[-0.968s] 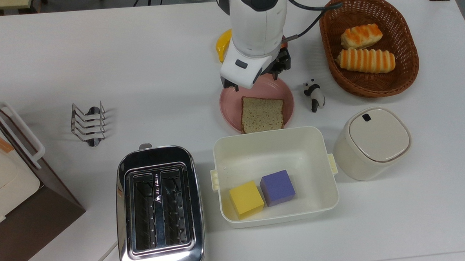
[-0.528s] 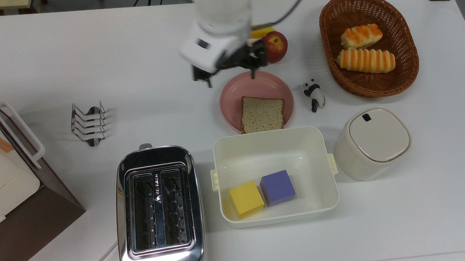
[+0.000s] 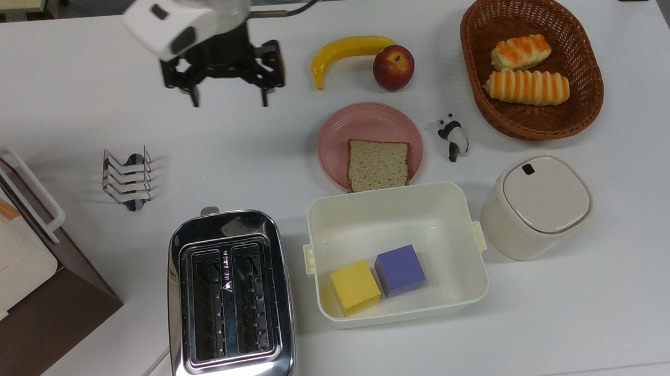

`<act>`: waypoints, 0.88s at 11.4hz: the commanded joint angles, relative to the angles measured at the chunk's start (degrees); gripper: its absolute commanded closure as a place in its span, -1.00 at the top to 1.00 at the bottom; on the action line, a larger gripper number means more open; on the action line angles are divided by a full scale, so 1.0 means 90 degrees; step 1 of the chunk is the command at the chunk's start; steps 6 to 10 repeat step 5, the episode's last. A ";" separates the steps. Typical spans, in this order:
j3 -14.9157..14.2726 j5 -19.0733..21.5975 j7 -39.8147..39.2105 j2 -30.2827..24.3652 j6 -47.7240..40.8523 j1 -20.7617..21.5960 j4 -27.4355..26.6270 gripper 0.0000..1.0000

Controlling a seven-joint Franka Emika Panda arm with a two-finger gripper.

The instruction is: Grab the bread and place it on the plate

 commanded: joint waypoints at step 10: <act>0.0019 -0.0107 -0.0451 -0.0358 -0.0743 -0.0320 -0.0017 1.00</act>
